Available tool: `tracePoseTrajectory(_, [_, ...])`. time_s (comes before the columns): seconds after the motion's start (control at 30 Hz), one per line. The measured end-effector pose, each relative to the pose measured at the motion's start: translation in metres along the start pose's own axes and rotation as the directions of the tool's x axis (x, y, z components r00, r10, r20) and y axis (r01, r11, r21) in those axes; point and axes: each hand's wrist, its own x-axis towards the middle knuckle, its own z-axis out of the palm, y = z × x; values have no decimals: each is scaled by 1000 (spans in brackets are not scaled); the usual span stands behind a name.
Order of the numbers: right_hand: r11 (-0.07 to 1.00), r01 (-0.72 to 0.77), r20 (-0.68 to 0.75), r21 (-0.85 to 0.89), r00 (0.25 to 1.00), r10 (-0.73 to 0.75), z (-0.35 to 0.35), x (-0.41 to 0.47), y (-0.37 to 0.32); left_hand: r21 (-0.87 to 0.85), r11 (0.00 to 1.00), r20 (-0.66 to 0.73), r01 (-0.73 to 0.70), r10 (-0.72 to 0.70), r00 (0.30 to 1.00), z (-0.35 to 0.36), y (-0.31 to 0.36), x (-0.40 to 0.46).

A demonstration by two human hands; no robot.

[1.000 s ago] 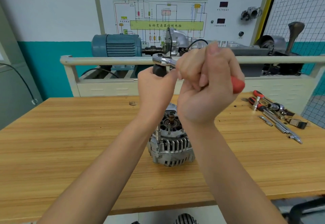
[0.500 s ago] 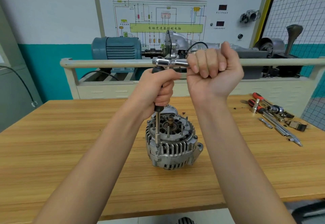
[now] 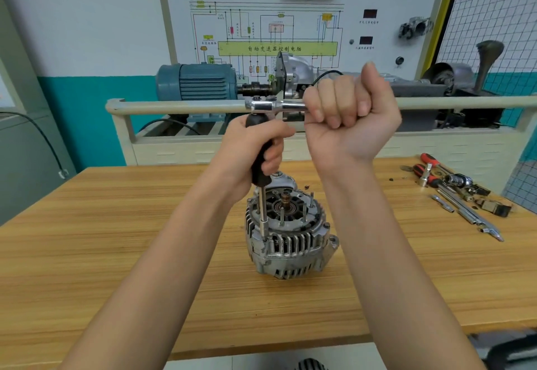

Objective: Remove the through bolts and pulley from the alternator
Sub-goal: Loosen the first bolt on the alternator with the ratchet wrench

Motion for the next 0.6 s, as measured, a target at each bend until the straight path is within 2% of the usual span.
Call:
tracePoseTrajectory(0.1, [955, -134, -87, 265, 983, 162, -11, 12, -4, -73, 992, 304, 99, -72, 950, -8, 3, 3])
tracePoseTrajectory(0.17, [945, -129, -133, 301, 976, 175, -14, 16, -4, -112, 982, 339, 153, -106, 935, -6, 4, 5])
tracePoseTrajectory(0.23, [968, -86, -159, 238, 979, 126, -12, 14, -3, -106, 981, 240, 162, -133, 962, -4, 2, 7])
tracePoseTrajectory(0.33, [999, 25, -110, 33, 994, -21, -3, 2, 0, -20, 997, -33, 79, -80, 996, 6, -2, 6])
tracePoseTrajectory(0.4, [980, 154, 7, -127, 988, -154, 5, -10, 7, 44, 999, -232, 28, -17, 972, 15, -4, 5])
tracePoseTrajectory(0.47, [909, 330, 132, -256, 943, -305, 12, -23, 18, 103, 995, -403, -18, 58, 913, 21, -7, 4])
tracePoseTrajectory(0.53, [824, 452, 222, -341, 891, -397, 17, -33, 28, 163, 985, -476, -54, 127, 870, 26, -8, 4])
tracePoseTrajectory(0.6, [801, 475, 252, -363, 878, -407, 19, -36, 31, 169, 983, -474, -74, 147, 868, 26, -8, 2])
